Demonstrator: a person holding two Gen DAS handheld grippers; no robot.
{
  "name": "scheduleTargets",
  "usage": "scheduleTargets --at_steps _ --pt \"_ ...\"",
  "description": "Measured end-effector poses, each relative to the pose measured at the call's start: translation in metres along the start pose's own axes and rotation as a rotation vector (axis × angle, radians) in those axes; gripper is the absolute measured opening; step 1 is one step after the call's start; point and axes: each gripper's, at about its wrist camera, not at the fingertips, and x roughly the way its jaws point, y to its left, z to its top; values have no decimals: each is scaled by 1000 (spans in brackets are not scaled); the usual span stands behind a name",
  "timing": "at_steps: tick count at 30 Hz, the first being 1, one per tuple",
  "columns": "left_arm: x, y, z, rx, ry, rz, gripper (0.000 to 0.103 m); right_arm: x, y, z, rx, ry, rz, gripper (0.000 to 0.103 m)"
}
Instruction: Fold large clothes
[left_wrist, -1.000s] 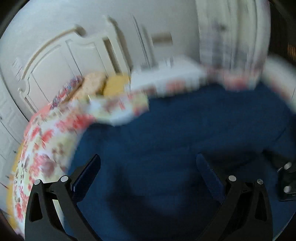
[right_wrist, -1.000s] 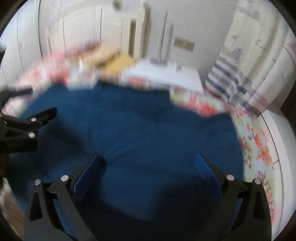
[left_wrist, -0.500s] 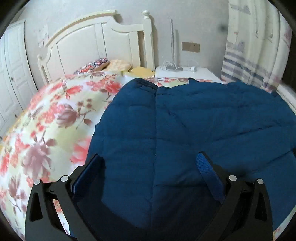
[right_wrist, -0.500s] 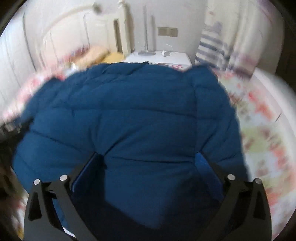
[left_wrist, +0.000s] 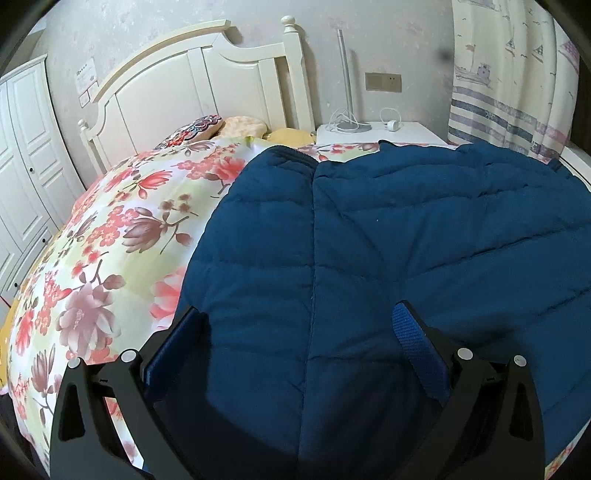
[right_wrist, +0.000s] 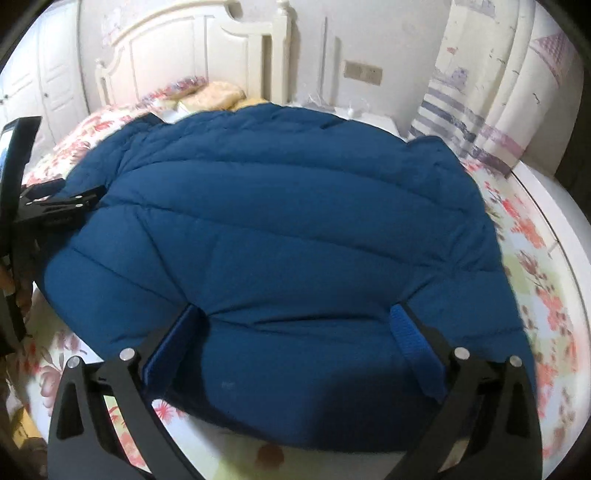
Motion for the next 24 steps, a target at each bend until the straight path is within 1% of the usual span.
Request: scheduleTargets --at_steps 2,5,6,7,8,10,12,13,14,17,19,22,23,24 --pt "1 1 1 -2 1 -3 99 -11 3 0 -8 -42 -45 100" --pt "1 2 1 -7 2 -10 99 -5 -10 -4 34 -39 -51 100" --pt "2 3 1 -10 2 -14 99 0 -23 -4 66 -29 -34 100" --pt "2 3 1 -12 2 -17 99 7 -35 -6 115 -20 16 101" --pt "2 4 1 -14 2 -20 99 11 -43 -5 134 -20 51 101" --pt "2 4 1 -15 3 -22 99 10 -40 -3 105 -7 35 100" --pt "2 4 1 -16 5 -24 99 1 -40 -2 120 -11 28 100" --pt "2 4 1 -18 4 -26 99 -7 -43 -4 148 -26 52 100" --pt "2 5 1 -20 4 -31 99 -17 -51 -9 193 -47 103 100" --pt "3 6 1 -23 6 -36 99 -38 -77 -32 308 -58 189 100" --pt "3 5 1 -20 6 -32 99 -53 -92 -49 360 -63 233 100" --pt "3 5 0 -18 5 -29 99 -68 -104 -80 417 -43 319 100" --pt "3 5 0 -17 5 -29 99 -69 -105 -90 431 -25 339 100" --pt "3 5 0 -16 4 -28 99 -69 -106 -96 439 -12 338 100"
